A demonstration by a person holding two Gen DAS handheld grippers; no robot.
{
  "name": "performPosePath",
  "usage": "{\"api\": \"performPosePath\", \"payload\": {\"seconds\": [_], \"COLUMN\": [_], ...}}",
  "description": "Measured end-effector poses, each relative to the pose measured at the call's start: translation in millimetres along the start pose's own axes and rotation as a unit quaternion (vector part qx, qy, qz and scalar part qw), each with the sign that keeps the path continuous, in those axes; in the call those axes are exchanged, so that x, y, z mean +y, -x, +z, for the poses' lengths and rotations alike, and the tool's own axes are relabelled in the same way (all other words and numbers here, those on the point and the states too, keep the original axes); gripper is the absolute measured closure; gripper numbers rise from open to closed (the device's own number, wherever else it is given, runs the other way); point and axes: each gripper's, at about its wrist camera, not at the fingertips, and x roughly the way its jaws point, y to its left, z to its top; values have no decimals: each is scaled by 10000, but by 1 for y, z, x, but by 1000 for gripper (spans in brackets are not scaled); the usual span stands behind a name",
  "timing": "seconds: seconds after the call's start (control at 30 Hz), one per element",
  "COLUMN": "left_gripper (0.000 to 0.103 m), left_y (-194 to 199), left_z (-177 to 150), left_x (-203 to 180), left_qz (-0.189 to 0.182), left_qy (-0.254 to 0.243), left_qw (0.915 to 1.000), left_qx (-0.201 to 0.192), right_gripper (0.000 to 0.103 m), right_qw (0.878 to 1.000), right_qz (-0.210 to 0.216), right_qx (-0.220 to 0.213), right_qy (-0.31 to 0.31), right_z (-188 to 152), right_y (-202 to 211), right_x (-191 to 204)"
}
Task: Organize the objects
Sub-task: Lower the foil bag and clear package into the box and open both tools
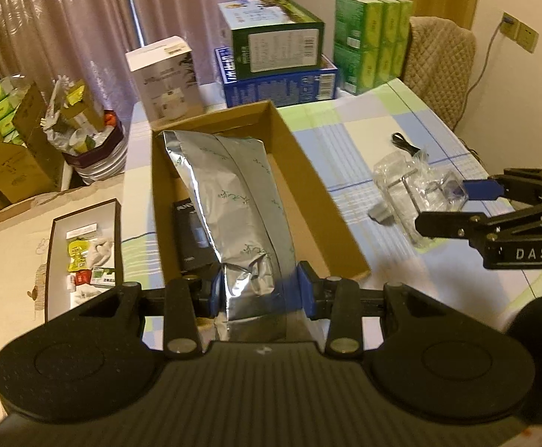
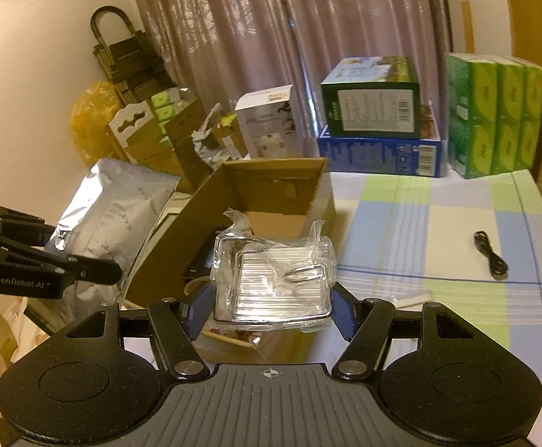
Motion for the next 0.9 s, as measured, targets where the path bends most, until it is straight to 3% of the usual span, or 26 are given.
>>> {"api": "performPosePath", "payload": {"seconds": [0.67,0.9], "left_gripper": [69,68], "left_y": [-47,-60], "left_z": [30,35], "left_x": [38,41], "left_qz": [29,119], "left_qy": [182,245], "left_qw": [9998,9996], "left_qx": [123,-62], "right_gripper": [40,40], "right_qw": [9996,9995], "right_qz": [183,175], "right_qx": [203,217], "right_qy": [-2,-124], "right_z": [26,26], "right_y": [-61,-71], "right_x": [12,7]}}
